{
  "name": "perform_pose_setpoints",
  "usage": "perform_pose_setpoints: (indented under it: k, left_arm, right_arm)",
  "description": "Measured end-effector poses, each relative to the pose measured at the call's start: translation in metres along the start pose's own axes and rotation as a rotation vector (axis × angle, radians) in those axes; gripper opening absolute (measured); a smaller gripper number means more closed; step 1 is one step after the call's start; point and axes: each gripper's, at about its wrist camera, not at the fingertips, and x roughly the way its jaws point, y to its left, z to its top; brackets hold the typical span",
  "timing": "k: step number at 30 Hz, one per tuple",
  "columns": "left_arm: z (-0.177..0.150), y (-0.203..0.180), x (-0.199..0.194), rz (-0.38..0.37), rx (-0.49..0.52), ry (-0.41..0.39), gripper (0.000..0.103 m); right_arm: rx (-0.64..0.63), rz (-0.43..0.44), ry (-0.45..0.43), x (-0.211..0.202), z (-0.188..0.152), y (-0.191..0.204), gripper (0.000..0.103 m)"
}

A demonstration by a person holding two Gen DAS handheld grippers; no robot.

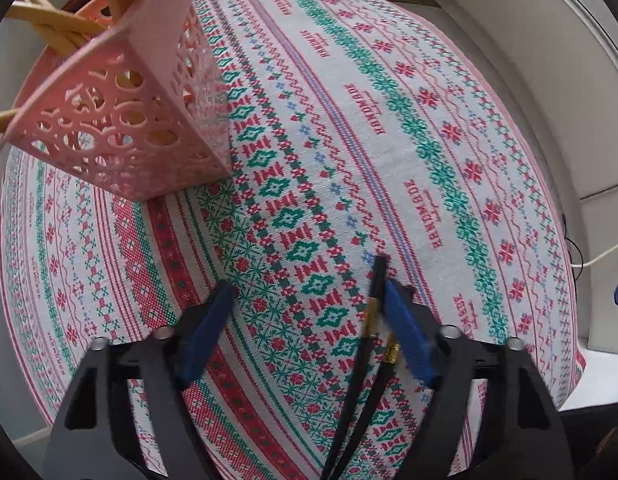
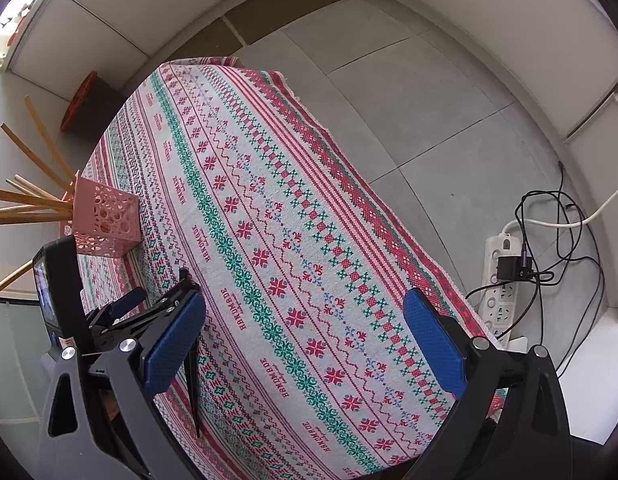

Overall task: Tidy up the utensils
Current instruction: 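Grasp a black gold-tipped pen with the left tool while the right tool approaches the other pen, then close the right tool on the second black pen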

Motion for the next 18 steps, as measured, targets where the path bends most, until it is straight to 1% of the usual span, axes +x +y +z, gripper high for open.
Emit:
perform_pose_setpoints:
  k: [1, 2, 3, 4, 6, 7, 9, 10, 12, 15, 18]
  left_arm:
    - [0.000, -0.001, -0.001, -0.006, 0.012, 0.000, 0.054]
    - [-0.001, -0.001, -0.001, -0.011, 0.021, -0.001, 0.045]
    - [-0.003, -0.002, -0.001, -0.015, 0.032, -0.003, 0.039]
    - [-0.005, -0.003, 0.000, -0.022, 0.044, -0.005, 0.037]
    - [-0.008, -0.002, 0.000, -0.033, 0.056, -0.010, 0.029]
    - [-0.009, 0.000, 0.000, -0.041, 0.059, -0.013, 0.027]
    - [-0.011, 0.003, 0.001, -0.054, 0.056, -0.015, 0.015]
    - [-0.012, 0.006, 0.000, -0.061, 0.056, -0.016, 0.010]
    - [-0.016, 0.009, 0.000, -0.066, 0.054, -0.015, 0.007]
    - [-0.024, 0.017, 0.000, -0.049, 0.057, -0.023, 0.006]
    - [-0.034, 0.029, -0.011, -0.038, 0.055, -0.047, 0.006]
  right_arm:
    - [-0.002, 0.000, 0.002, 0.001, 0.000, 0.002, 0.096]
    - [-0.005, -0.001, 0.003, 0.002, -0.001, 0.003, 0.096]
    - [-0.008, -0.003, 0.005, 0.004, -0.001, 0.005, 0.096]
    - [-0.013, -0.004, 0.010, 0.006, -0.002, 0.009, 0.096]
    - [-0.022, -0.003, 0.019, 0.011, -0.004, 0.014, 0.096]
    - [-0.029, -0.004, 0.024, 0.013, -0.006, 0.017, 0.096]
    - [-0.040, -0.011, 0.029, 0.017, -0.008, 0.023, 0.096]
    - [-0.048, -0.016, 0.033, 0.020, -0.009, 0.026, 0.096]
    - [-0.061, -0.022, 0.041, 0.025, -0.009, 0.032, 0.096]
    - [-0.079, -0.023, 0.058, 0.034, -0.010, 0.044, 0.096]
    - [-0.103, -0.017, 0.069, 0.043, -0.013, 0.060, 0.096]
